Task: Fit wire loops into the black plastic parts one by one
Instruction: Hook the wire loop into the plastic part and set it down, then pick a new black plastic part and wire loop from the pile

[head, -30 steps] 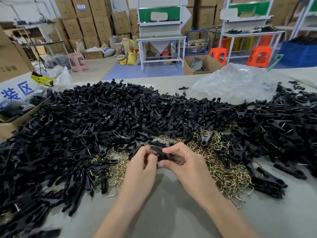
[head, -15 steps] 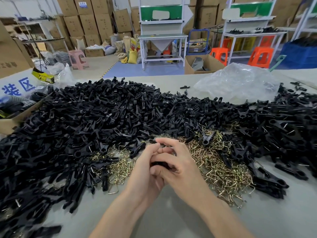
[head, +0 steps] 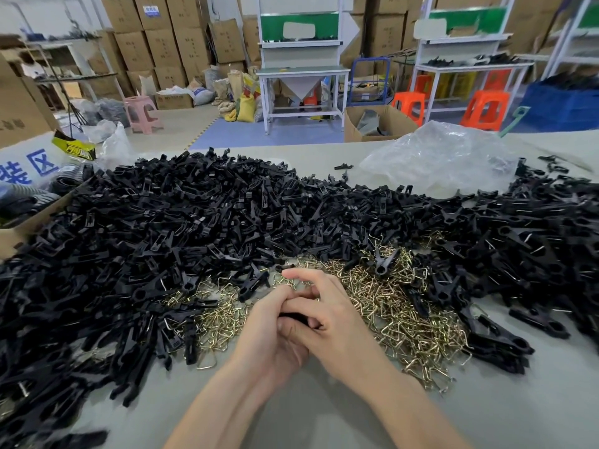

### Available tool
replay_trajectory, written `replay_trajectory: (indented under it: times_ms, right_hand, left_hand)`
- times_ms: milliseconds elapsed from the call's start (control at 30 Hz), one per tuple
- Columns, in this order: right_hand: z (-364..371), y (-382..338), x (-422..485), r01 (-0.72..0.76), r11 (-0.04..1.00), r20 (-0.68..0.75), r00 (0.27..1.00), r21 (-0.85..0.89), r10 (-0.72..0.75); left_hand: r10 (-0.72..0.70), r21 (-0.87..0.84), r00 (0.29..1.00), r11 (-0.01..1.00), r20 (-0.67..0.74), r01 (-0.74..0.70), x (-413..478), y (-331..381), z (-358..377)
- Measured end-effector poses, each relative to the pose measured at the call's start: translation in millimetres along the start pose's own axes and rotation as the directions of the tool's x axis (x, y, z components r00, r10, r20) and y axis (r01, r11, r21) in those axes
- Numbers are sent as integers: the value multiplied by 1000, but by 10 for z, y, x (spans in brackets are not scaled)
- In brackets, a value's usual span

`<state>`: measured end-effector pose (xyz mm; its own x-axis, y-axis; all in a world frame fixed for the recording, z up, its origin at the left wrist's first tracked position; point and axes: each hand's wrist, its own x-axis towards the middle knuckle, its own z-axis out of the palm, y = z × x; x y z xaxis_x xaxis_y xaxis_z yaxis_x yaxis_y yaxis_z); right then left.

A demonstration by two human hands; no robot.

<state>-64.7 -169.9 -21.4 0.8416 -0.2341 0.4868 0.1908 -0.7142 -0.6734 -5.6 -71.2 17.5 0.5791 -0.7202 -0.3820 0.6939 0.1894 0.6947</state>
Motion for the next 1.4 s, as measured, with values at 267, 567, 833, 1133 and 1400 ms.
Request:
replay_trajectory:
  times_ms: [267,567,833,1133,1400]
  right_hand:
    - [-17,1,-11,1,1000,-38,999,-6,-2]
    - [-124,56,-33,90,965,-142,982,-245,-127]
    - [-649,-2,182,-199,955,-420,864,220,277]
    - [-1636,-68,637,-99,469,-300,651,878,698]
    - [-279,3,112,-335,876,-241,871,348,429]
  left_hand:
    - [82,53,996,995,28,-84,11,-20,-21]
    - [271,165,962,950,-25,-264,111,33,-125]
    - [356,324,934,881,23,-344,138,-28,-233]
    - [563,595,826,659,15,-460,77,-18,-275]
    - [918,979,383,-165,107,123,47,302,-694]
